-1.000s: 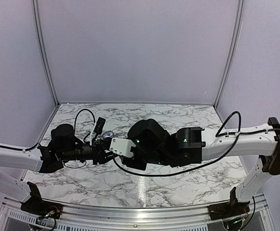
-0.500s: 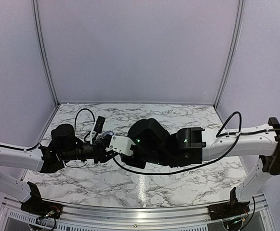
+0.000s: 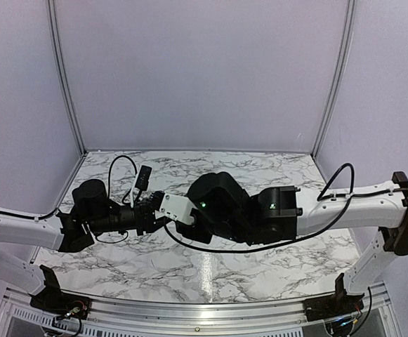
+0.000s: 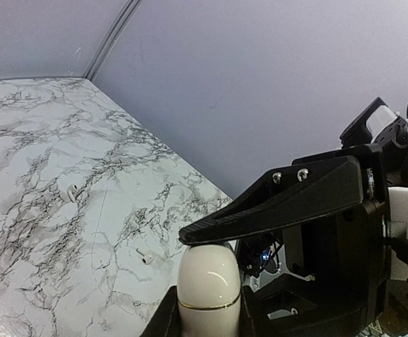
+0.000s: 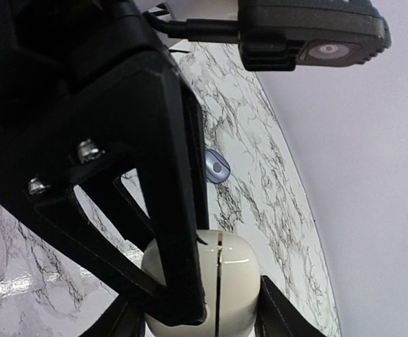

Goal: Insert the wireless bluetooth earbuds into the charging case
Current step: Pass from the right arm to the left, then open the charging case.

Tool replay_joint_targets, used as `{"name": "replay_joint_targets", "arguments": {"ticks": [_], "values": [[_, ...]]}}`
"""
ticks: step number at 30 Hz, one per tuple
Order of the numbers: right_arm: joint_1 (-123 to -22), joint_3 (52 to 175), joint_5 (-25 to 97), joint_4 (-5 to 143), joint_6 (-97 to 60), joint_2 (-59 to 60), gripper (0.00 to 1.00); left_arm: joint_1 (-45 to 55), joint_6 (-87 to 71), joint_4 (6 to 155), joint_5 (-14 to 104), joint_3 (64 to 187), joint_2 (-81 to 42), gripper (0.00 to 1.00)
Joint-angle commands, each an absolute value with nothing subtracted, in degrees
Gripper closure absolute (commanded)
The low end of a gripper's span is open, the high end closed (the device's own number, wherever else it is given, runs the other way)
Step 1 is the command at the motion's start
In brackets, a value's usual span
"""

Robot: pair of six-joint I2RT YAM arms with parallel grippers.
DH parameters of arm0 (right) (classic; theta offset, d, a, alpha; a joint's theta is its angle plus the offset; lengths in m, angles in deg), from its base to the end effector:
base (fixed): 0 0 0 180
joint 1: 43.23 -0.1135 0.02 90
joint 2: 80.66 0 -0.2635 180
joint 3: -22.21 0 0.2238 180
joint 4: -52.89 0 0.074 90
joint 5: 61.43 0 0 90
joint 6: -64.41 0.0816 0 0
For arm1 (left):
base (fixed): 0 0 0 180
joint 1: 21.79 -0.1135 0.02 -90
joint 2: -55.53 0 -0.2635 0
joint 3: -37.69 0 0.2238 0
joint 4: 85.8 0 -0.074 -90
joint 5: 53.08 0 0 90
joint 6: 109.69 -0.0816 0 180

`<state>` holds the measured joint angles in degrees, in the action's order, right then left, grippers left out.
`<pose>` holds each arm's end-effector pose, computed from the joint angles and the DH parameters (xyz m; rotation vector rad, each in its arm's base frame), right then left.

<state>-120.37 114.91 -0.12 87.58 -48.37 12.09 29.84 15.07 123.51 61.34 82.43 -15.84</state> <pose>0.1219 0.3579 0.2935 -1.4105 1.5482 0.0241 0.1499 -0.2436 0.2698 0.6287 1.6200 -1.4830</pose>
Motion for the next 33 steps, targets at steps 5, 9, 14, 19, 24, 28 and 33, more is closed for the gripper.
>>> {"name": "replay_joint_targets", "arguments": {"ticks": [5, 9, 14, 19, 24, 28, 33], "values": [[-121.04, 114.35, 12.43, 86.25, -45.55, 4.19, 0.16, 29.93, 7.39, 123.03, 60.91, 80.68, -10.68, 0.98], [-119.64, 112.77, 19.15, 86.15, -43.21, 0.41, 0.09, 29.89, 4.98, 123.03, 59.87, 79.06, -7.58, 0.99], [-115.83, 111.88, 25.51, 86.19, -39.46, -2.61, 0.09, 29.95, 2.11, 123.12, 62.2, 77.99, -5.35, 1.0], [-113.21, 113.7, 30.53, 87.69, -36.97, -2.55, 0.1, 30.47, -1.64, 123.12, 63.89, 77.04, -2.2, 1.0], [-113.1, 117.3, 31.94, 89.52, -35.15, 1.41, 0.13, 31.3, -4.59, 123.12, 63.78, 76.12, -0.14, 1.0], [-113.1, 119.08, 32.99, 89.18, -33.51, 3.64, 0.15, 32.9, -5.53, 123.11, 63.43, 76.01, -0.1, 1.0], [-112.89, 120.23, 32.11, 88.85, -32.84, 5.89, 0.17, 34.71, -7.26, 123.12, 63.71, 76.34, -0.47, 1.0]]}}
